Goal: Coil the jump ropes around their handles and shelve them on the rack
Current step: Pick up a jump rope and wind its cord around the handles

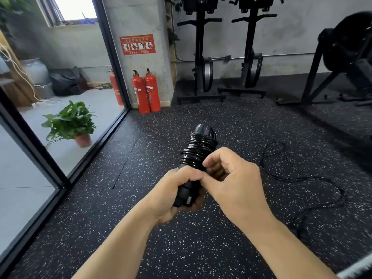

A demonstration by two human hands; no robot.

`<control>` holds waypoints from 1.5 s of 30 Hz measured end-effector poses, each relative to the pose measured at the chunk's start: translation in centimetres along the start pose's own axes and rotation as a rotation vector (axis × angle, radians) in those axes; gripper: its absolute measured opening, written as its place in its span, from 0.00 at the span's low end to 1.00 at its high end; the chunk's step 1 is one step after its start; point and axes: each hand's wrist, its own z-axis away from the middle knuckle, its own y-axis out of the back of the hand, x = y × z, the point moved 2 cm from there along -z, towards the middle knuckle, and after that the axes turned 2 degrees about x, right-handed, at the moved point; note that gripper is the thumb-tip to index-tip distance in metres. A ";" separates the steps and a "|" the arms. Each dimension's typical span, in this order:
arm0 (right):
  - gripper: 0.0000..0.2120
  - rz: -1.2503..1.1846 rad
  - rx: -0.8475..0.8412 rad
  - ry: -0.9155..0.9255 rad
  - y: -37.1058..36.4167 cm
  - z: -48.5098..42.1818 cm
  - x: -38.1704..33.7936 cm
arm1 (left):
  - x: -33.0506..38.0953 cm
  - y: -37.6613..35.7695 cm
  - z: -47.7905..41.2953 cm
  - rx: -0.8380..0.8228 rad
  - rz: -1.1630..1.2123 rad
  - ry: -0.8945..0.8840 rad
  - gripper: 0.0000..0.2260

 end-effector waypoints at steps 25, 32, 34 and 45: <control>0.07 0.161 0.024 0.311 -1.6 1.0 -0.1 | 0.2 0.1 0.5 0.144 0.268 0.085 0.08; 0.11 0.142 0.099 0.267 -1.7 1.1 -0.2 | 0.6 0.5 0.3 0.101 0.233 0.068 0.11; 0.12 0.155 0.097 0.275 -1.8 1.0 -0.3 | 0.8 0.5 0.4 0.077 0.211 0.067 0.10; 0.12 0.131 -0.020 0.161 -2.1 0.6 -0.3 | 0.4 1.4 0.7 0.036 0.200 0.089 0.07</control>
